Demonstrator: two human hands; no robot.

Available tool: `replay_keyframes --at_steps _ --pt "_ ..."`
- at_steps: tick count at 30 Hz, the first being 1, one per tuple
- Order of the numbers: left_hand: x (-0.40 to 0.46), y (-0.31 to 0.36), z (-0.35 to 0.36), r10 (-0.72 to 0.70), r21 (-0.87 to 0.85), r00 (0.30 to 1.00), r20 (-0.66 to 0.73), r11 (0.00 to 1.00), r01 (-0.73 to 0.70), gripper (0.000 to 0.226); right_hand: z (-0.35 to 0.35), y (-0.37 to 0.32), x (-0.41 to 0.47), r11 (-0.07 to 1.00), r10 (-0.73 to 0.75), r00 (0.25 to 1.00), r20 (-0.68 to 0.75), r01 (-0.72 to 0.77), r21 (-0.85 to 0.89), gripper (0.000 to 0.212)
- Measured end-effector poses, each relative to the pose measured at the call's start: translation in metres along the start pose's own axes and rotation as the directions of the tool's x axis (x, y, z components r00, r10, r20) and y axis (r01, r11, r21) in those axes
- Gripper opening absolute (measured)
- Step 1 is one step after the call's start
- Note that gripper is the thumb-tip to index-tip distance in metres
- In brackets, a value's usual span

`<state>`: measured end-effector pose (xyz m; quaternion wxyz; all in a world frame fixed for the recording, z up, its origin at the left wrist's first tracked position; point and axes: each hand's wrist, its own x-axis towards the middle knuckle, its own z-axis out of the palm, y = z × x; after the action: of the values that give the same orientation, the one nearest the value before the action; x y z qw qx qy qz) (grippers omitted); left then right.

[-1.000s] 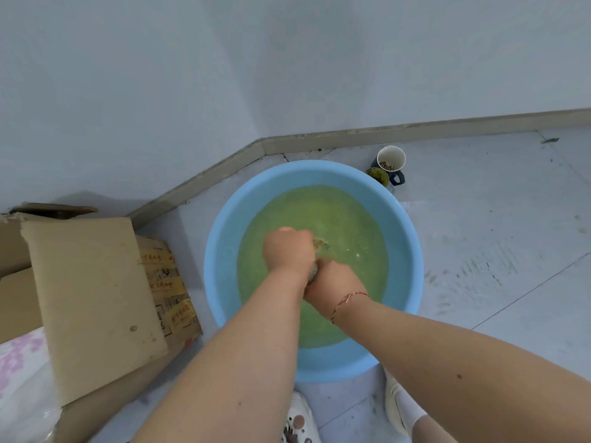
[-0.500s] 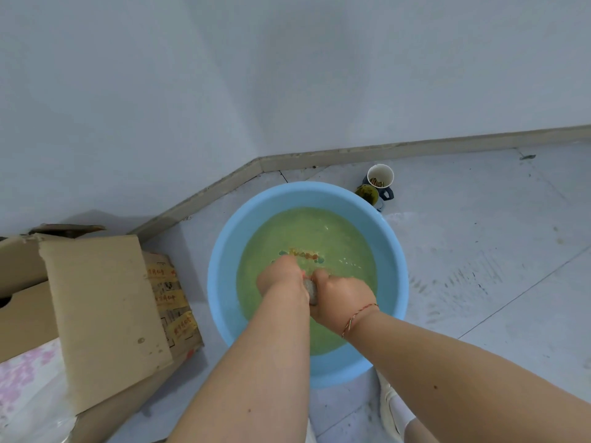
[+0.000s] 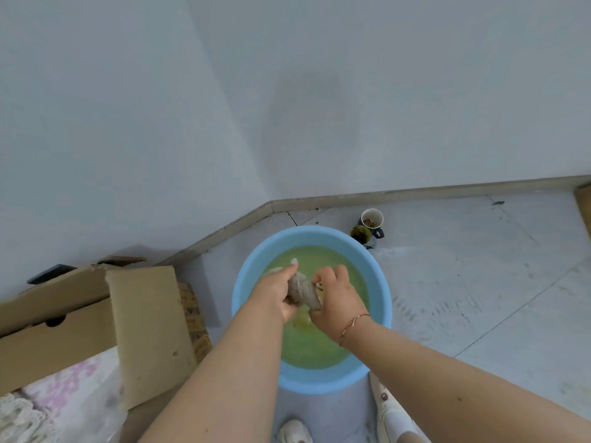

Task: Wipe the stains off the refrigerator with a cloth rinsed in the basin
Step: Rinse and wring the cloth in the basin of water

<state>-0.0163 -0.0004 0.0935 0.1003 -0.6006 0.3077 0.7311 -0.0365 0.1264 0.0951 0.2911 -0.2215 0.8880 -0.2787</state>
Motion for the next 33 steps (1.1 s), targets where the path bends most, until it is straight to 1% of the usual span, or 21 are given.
replay_keyframes --at_steps 1,2,3,5,6,7,8,10,13,15,17,20,22,23,24,26,27,29,30,32,33 --pt "-0.011 0.006 -0.001 0.046 -0.013 0.999 0.014 0.999 -0.046 0.021 -0.008 -0.005 -0.002 0.999 0.003 1.000 -0.002 -0.003 0.045 0.042" --pt "-0.018 0.012 -0.003 0.084 -0.024 0.996 0.026 0.996 -0.084 0.025 -0.016 -0.010 -0.003 0.996 0.020 1.000 0.014 -0.021 0.092 0.041" --pt "-0.028 0.019 -0.005 0.118 -0.038 0.992 0.037 0.992 -0.117 0.032 -0.027 -0.017 -0.005 0.989 0.030 0.998 0.051 -0.037 0.145 0.036" --pt "-0.050 0.032 -0.007 0.193 -0.049 0.977 0.087 0.981 -0.190 0.053 -0.045 -0.028 -0.009 0.946 0.059 0.987 0.149 -0.104 0.308 0.018" --pt "-0.056 0.037 -0.007 0.227 -0.044 0.966 0.121 0.974 -0.223 0.063 -0.052 -0.033 -0.008 0.916 0.073 0.982 0.175 -0.135 0.377 0.024" --pt "-0.068 0.042 -0.007 0.257 -0.031 0.954 0.156 0.966 -0.255 0.071 -0.063 -0.039 -0.012 0.901 0.076 0.982 0.174 -0.142 0.410 0.036" --pt "-0.078 0.046 -0.008 0.287 -0.022 0.939 0.188 0.957 -0.288 0.076 -0.072 -0.043 -0.014 0.894 0.065 0.985 0.160 -0.129 0.429 0.043" --pt "-0.100 0.051 -0.010 0.339 -0.011 0.907 0.250 0.937 -0.348 0.079 -0.091 -0.053 -0.020 0.900 0.025 0.995 0.092 -0.063 0.431 0.049" --pt "-0.129 0.056 -0.012 0.399 0.043 0.860 0.319 0.900 -0.434 0.076 -0.116 -0.066 -0.031 0.908 -0.004 1.000 -0.027 0.015 0.418 0.043" --pt "-0.151 0.060 -0.012 0.435 0.070 0.831 0.346 0.871 -0.486 0.065 -0.132 -0.076 -0.039 0.891 -0.035 0.995 -0.090 0.072 0.449 0.030" --pt "-0.172 0.064 -0.011 0.466 0.076 0.806 0.365 0.848 -0.525 0.051 -0.146 -0.087 -0.047 0.890 -0.038 0.991 -0.131 0.094 0.447 0.017" --pt "-0.202 0.071 -0.011 0.511 0.036 0.760 0.402 0.820 -0.571 0.034 -0.160 -0.103 -0.059 0.892 -0.056 0.989 -0.135 0.110 0.438 0.013" --pt "-0.224 0.076 -0.009 0.540 -0.028 0.725 0.427 0.809 -0.587 0.033 -0.170 -0.114 -0.069 0.894 -0.067 0.987 -0.149 0.126 0.430 0.010" --pt "-0.233 0.077 -0.008 0.550 -0.059 0.714 0.434 0.808 -0.586 0.032 -0.175 -0.118 -0.074 0.895 -0.071 0.984 -0.161 0.134 0.426 0.009" --pt "-0.242 0.079 -0.008 0.560 -0.072 0.704 0.436 0.802 -0.593 0.031 -0.182 -0.122 -0.079 0.889 -0.082 0.981 -0.178 0.153 0.431 0.013" --pt "-0.261 0.084 -0.010 0.574 -0.063 0.696 0.431 0.789 -0.611 0.030 -0.195 -0.135 -0.090 0.870 -0.084 0.972 -0.219 0.179 0.459 0.020" --pt "-0.267 0.085 -0.012 0.574 -0.057 0.700 0.425 0.788 -0.613 0.031 -0.201 -0.140 -0.095 0.867 -0.074 0.970 -0.232 0.178 0.466 0.019" --pt "-0.280 0.090 -0.014 0.578 -0.042 0.700 0.420 0.783 -0.621 0.030 -0.215 -0.151 -0.104 0.879 -0.037 0.974 -0.224 0.138 0.456 0.017" --pt "-0.286 0.092 -0.016 0.583 -0.034 0.696 0.420 0.776 -0.629 0.029 -0.221 -0.156 -0.107 0.880 -0.014 0.978 -0.207 0.110 0.462 0.019" --pt "-0.301 0.095 -0.019 0.595 -0.001 0.680 0.429 0.753 -0.658 0.028 -0.237 -0.167 -0.116 0.850 0.034 0.978 -0.205 0.080 0.520 0.026" --pt "-0.307 0.096 -0.021 0.601 0.036 0.669 0.438 0.732 -0.681 0.029 -0.246 -0.172 -0.120 0.819 0.061 0.976 -0.210 0.071 0.569 0.025"
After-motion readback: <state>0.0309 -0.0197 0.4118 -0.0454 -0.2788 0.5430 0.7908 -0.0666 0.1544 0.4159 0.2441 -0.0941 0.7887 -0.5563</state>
